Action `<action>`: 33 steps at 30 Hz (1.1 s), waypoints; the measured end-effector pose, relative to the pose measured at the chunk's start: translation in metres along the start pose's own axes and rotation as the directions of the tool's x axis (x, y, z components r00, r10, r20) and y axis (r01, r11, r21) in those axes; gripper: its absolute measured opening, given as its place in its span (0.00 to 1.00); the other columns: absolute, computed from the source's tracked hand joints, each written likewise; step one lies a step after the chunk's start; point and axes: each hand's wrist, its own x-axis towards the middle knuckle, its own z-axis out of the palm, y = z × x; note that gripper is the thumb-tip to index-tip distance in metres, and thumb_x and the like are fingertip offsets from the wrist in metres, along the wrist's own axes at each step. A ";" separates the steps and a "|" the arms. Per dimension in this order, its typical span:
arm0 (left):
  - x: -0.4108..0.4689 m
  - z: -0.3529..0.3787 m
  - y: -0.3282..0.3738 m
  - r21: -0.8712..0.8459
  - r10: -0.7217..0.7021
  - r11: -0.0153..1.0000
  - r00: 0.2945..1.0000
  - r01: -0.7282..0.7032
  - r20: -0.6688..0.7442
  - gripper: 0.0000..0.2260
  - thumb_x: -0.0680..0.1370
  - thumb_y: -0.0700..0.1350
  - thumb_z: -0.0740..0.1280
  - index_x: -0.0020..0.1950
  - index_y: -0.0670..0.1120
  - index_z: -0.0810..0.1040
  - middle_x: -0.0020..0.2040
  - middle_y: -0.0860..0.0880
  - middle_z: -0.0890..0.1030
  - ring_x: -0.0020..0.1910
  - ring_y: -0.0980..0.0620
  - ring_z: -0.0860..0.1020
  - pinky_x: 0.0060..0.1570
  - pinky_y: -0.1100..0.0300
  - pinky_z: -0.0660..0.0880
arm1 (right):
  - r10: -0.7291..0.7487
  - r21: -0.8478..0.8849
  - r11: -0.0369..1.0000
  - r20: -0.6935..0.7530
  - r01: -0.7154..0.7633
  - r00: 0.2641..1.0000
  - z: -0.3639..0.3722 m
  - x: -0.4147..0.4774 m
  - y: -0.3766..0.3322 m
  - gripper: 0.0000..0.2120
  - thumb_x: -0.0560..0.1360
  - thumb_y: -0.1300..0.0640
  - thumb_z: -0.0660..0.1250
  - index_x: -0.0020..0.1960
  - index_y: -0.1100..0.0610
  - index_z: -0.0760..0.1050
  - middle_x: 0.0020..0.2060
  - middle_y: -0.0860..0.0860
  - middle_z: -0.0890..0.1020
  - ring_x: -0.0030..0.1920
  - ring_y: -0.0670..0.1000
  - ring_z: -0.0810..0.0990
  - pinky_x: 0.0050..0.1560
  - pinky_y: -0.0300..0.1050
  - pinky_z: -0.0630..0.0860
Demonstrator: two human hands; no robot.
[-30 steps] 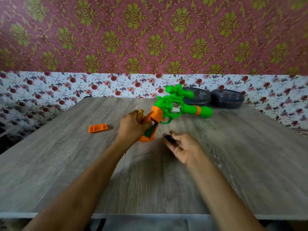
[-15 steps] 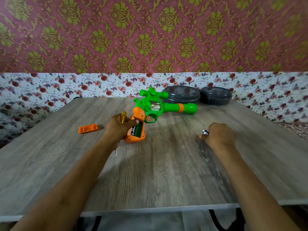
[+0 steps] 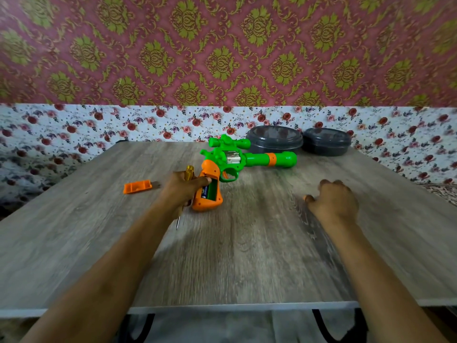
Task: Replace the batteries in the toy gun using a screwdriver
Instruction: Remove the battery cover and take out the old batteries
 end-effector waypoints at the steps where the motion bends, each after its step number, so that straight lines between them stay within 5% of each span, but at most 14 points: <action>1: 0.000 0.000 0.000 -0.010 -0.004 1.000 1.000 0.004 0.005 0.12 0.74 0.47 0.70 0.39 0.44 0.70 0.31 0.45 0.69 0.25 0.53 0.65 0.25 0.62 0.62 | -0.058 0.048 0.997 -0.073 0.061 0.996 -0.004 -0.003 -0.005 0.18 0.76 0.51 0.64 0.59 0.62 0.73 0.55 0.61 0.77 0.54 0.60 0.77 0.44 0.45 0.72; 3: 0.001 0.000 -0.002 -0.017 -0.004 1.000 1.000 0.005 0.016 0.14 0.74 0.48 0.71 0.35 0.45 0.68 0.28 0.47 0.67 0.21 0.55 0.64 0.22 0.64 0.61 | -0.200 0.255 0.937 -0.175 0.240 0.964 -0.006 -0.011 -0.024 0.16 0.75 0.53 0.65 0.57 0.62 0.75 0.52 0.60 0.80 0.49 0.58 0.80 0.45 0.44 0.74; 5: 0.002 0.001 -0.005 -0.014 -0.001 1.000 1.000 0.002 0.026 0.16 0.73 0.48 0.72 0.32 0.45 0.68 0.26 0.49 0.66 0.19 0.55 0.62 0.20 0.66 0.59 | -0.295 0.474 0.826 -0.098 0.305 0.951 -0.005 -0.018 -0.052 0.16 0.74 0.51 0.67 0.54 0.62 0.78 0.47 0.57 0.83 0.47 0.56 0.81 0.45 0.42 0.74; 7: 0.002 0.001 -0.005 -0.015 -0.006 1.000 0.999 0.007 0.034 0.16 0.73 0.49 0.72 0.34 0.44 0.69 0.27 0.48 0.68 0.20 0.55 0.62 0.20 0.66 0.59 | -0.336 0.722 0.685 0.190 0.100 0.922 0.002 -0.021 -0.082 0.17 0.74 0.49 0.67 0.50 0.64 0.78 0.42 0.58 0.82 0.46 0.56 0.80 0.49 0.47 0.75; 10: 0.003 -0.001 -0.005 -0.006 -0.021 1.000 0.999 0.021 0.036 0.15 0.73 0.51 0.72 0.39 0.42 0.72 0.31 0.45 0.69 0.24 0.53 0.62 0.21 0.65 0.60 | -0.453 0.835 0.302 0.550 -0.460 0.701 0.009 -0.030 -0.116 0.06 0.76 0.55 0.65 0.43 0.58 0.75 0.38 0.54 0.77 0.41 0.50 0.77 0.41 0.44 0.78; 12: 0.002 0.001 -0.006 -0.009 -0.025 1.000 0.999 0.026 0.047 0.16 0.72 0.52 0.72 0.43 0.40 0.73 0.32 0.44 0.69 0.22 0.54 0.63 0.20 0.67 0.59 | -0.513 0.776 0.166 0.594 -0.608 0.619 0.017 -0.035 -0.123 0.05 0.77 0.60 0.63 0.43 0.56 0.74 0.36 0.52 0.79 0.35 0.47 0.79 0.32 0.39 0.79; 15: 0.003 0.000 -0.004 0.010 -0.026 1.000 0.998 0.026 0.057 0.16 0.72 0.53 0.72 0.43 0.41 0.74 0.30 0.46 0.68 0.21 0.55 0.63 0.21 0.66 0.59 | -0.582 0.739 0.032 0.561 -0.673 0.589 0.027 -0.035 -0.124 0.07 0.77 0.64 0.61 0.43 0.59 0.75 0.28 0.50 0.83 0.28 0.44 0.81 0.31 0.38 0.80; 20: 0.000 -0.010 0.005 0.016 -0.015 1.000 0.997 0.014 0.078 0.18 0.77 0.57 0.63 0.47 0.40 0.77 0.39 0.43 0.74 0.26 0.55 0.63 0.24 0.65 0.59 | -0.568 0.746 -0.002 0.547 -0.666 0.615 0.035 -0.027 -0.121 0.04 0.75 0.65 0.63 0.45 0.61 0.77 0.28 0.50 0.83 0.29 0.44 0.82 0.32 0.39 0.81; 23: -0.004 -0.020 0.016 -0.181 -0.024 0.983 0.999 0.017 -0.039 0.17 0.82 0.51 0.52 0.47 0.43 0.75 0.39 0.47 0.71 0.28 0.55 0.63 0.26 0.63 0.59 | -0.548 0.763 0.047 0.559 -0.645 0.622 0.038 -0.027 -0.123 0.06 0.74 0.65 0.65 0.49 0.65 0.77 0.29 0.50 0.84 0.31 0.45 0.82 0.32 0.39 0.81; 27: -0.005 -0.025 0.021 -0.352 0.174 0.910 0.972 -0.220 -0.158 0.14 0.82 0.44 0.51 0.47 0.44 0.74 0.38 0.49 0.69 0.31 0.54 0.67 0.31 0.62 0.66 | -0.533 0.822 0.150 0.535 -0.550 0.655 0.038 -0.029 -0.123 0.12 0.73 0.64 0.68 0.56 0.66 0.76 0.39 0.55 0.82 0.40 0.49 0.80 0.34 0.39 0.81; 31: -0.009 -0.019 0.026 -0.198 0.525 0.788 0.803 -0.584 -0.282 0.01 0.81 0.41 0.60 0.51 0.47 0.69 0.42 0.45 0.73 0.39 0.50 0.76 0.42 0.55 0.77 | -0.596 0.876 0.155 0.452 -0.457 0.664 0.039 -0.029 -0.119 0.17 0.71 0.66 0.68 0.60 0.65 0.75 0.46 0.58 0.81 0.41 0.52 0.81 0.43 0.46 0.81; 33: -0.012 -0.020 0.025 -0.098 0.663 0.691 0.681 -0.717 -0.311 0.09 0.79 0.39 0.62 0.57 0.49 0.67 0.44 0.45 0.76 0.41 0.48 0.81 0.43 0.54 0.80 | -0.632 0.898 0.167 0.414 -0.407 0.655 0.038 -0.030 -0.118 0.16 0.71 0.66 0.68 0.59 0.60 0.76 0.46 0.56 0.81 0.40 0.50 0.81 0.42 0.43 0.82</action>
